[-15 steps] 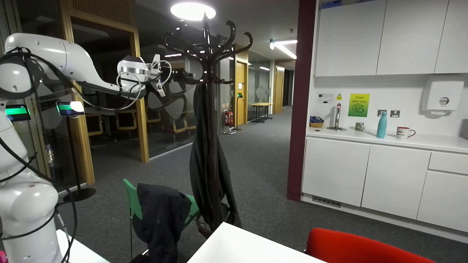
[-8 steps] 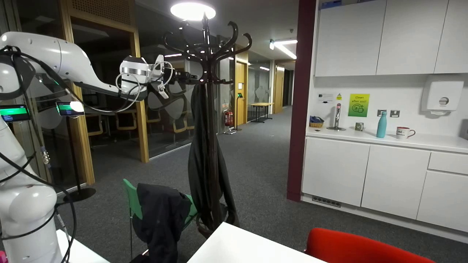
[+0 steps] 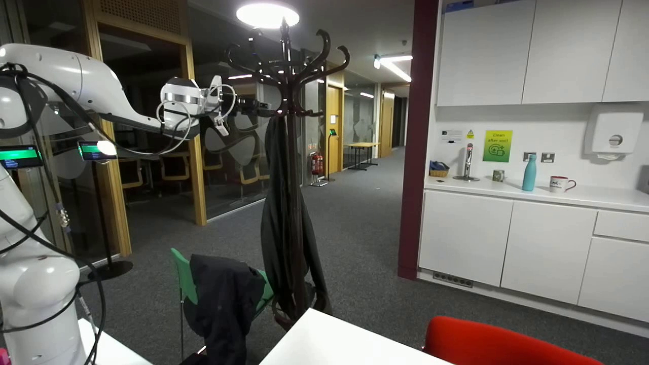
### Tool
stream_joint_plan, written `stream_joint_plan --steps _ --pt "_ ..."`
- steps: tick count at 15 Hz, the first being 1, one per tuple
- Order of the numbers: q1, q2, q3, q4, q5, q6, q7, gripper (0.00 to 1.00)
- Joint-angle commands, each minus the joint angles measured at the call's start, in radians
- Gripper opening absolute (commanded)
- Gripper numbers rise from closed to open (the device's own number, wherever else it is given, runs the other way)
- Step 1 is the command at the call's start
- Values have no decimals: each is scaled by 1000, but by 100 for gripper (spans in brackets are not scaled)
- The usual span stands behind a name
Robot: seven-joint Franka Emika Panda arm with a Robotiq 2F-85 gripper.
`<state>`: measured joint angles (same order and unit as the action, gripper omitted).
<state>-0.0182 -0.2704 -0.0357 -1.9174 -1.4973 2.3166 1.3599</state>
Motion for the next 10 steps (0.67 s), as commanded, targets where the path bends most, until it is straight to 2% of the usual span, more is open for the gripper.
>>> stream_joint_plan --steps 1,10 --pt "10 9 17 16 -5 6 -10 100" --pt "4 72 22 73 -26 25 -21 100"
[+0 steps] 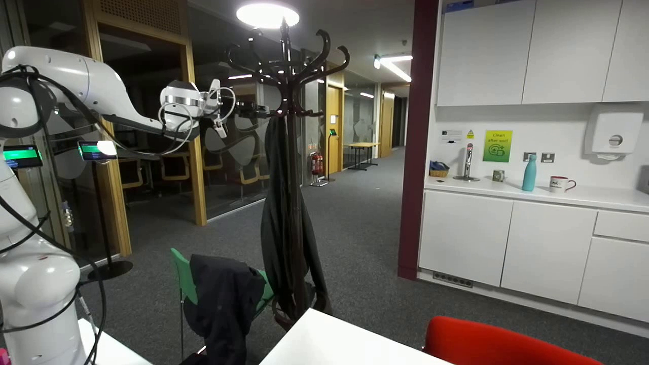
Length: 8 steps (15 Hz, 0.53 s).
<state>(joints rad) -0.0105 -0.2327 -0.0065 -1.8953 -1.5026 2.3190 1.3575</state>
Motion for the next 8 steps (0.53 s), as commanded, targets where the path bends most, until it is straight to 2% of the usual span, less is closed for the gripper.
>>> stream_joint_plan --steps 1,8 --pt "-3 42 -7 61 -24 26 -18 100" --pt "-6 96 -9 126 -28 36 -18 100"
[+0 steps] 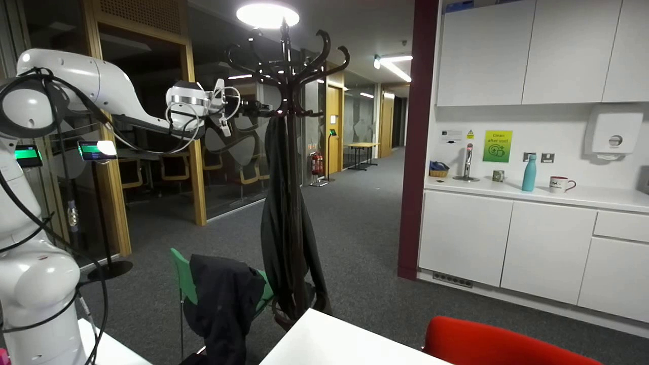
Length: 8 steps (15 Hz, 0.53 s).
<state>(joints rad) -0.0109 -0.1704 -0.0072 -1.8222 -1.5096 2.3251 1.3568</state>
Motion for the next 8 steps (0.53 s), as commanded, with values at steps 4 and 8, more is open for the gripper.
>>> stream_joint_plan --steps 4,8 --pt "-9 38 -12 65 -22 28 -17 100" --pt "-14 29 -22 58 -14 25 -17 100"
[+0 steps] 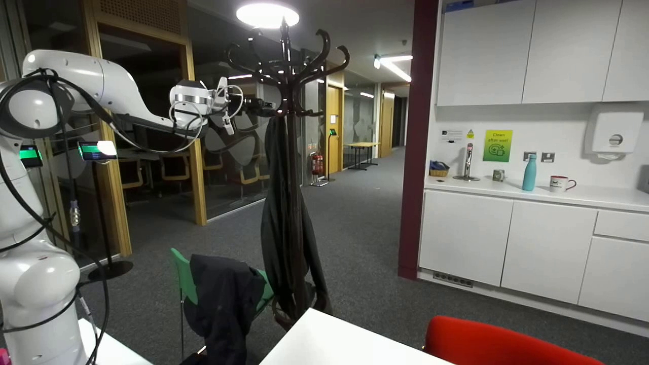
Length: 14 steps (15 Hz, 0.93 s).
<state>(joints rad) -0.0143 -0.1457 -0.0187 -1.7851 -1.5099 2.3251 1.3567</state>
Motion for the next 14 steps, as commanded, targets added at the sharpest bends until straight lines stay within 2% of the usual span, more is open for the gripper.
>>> stream_joint_plan --steps 1,14 --pt "-12 2 -13 17 -12 24 -16 100" --pt "-39 -26 -58 -30 -3 7 -4 100"
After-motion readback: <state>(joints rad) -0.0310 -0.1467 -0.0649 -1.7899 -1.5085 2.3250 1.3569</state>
